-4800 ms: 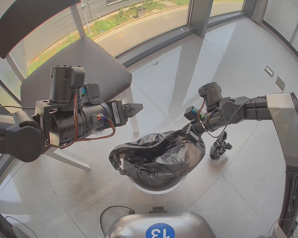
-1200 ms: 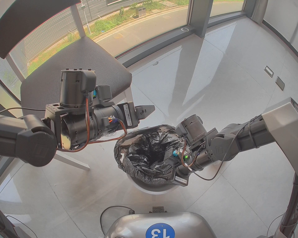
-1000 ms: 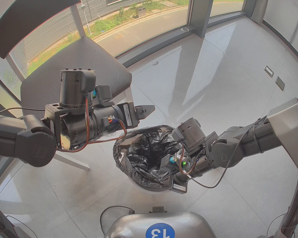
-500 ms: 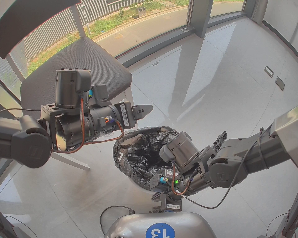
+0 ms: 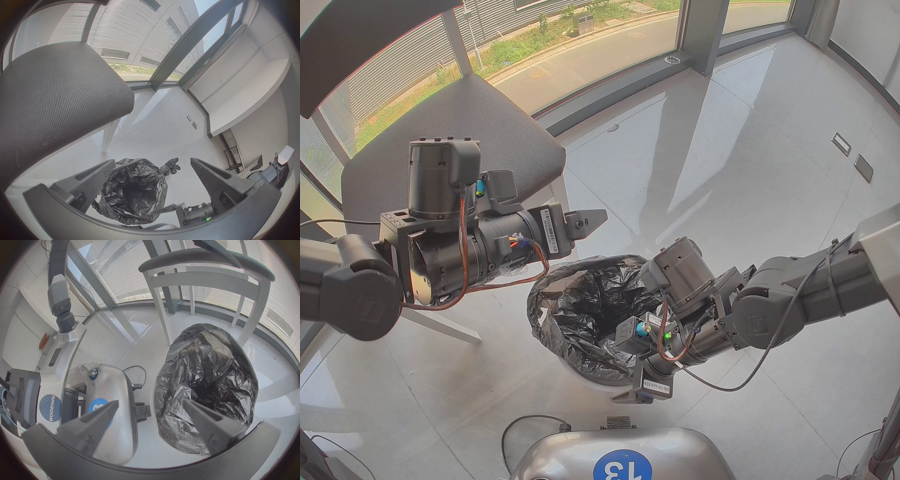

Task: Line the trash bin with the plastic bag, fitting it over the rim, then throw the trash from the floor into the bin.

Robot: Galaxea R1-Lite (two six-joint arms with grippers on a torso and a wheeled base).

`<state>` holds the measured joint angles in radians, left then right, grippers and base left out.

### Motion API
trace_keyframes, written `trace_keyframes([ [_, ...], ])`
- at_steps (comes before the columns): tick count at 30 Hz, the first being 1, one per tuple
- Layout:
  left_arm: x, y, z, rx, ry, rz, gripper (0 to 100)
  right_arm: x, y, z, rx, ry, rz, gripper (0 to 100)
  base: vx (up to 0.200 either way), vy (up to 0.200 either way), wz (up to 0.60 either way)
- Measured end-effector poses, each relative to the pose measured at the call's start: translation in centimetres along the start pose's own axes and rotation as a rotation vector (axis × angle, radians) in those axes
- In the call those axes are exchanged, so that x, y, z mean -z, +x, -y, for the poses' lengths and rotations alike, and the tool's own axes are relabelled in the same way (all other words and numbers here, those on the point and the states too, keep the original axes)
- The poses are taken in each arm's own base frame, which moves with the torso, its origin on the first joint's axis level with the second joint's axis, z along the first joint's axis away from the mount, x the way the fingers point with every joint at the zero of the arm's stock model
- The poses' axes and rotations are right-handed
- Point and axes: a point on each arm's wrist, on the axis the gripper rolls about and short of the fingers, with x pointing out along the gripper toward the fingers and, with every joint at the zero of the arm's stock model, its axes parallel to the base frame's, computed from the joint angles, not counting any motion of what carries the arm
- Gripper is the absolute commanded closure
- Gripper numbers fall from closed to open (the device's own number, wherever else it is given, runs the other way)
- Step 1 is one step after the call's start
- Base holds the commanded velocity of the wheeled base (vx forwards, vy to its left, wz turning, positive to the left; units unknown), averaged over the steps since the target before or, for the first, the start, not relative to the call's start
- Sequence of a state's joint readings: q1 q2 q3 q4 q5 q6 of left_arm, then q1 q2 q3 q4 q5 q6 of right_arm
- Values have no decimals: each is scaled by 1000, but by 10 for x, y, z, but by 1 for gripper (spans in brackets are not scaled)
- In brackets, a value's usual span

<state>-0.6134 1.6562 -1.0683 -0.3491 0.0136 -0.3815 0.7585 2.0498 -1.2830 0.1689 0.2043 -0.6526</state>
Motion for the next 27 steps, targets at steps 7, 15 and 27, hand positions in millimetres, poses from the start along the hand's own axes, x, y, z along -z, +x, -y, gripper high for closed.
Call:
trace_keyframes([
  [7, 0, 1, 0, 1, 0, -2, 0, -1, 3, 4, 8, -5, 0, 0, 0, 0, 0],
  [15, 0, 1, 0, -1, 0, -2, 0, -4, 2, 29, 69, 18, 28, 0, 0, 0, 0],
  [27, 0, 4, 0, -1, 0, -3, 0, 8, 7, 58, 119, 58, 21, 0, 0, 0, 0],
])
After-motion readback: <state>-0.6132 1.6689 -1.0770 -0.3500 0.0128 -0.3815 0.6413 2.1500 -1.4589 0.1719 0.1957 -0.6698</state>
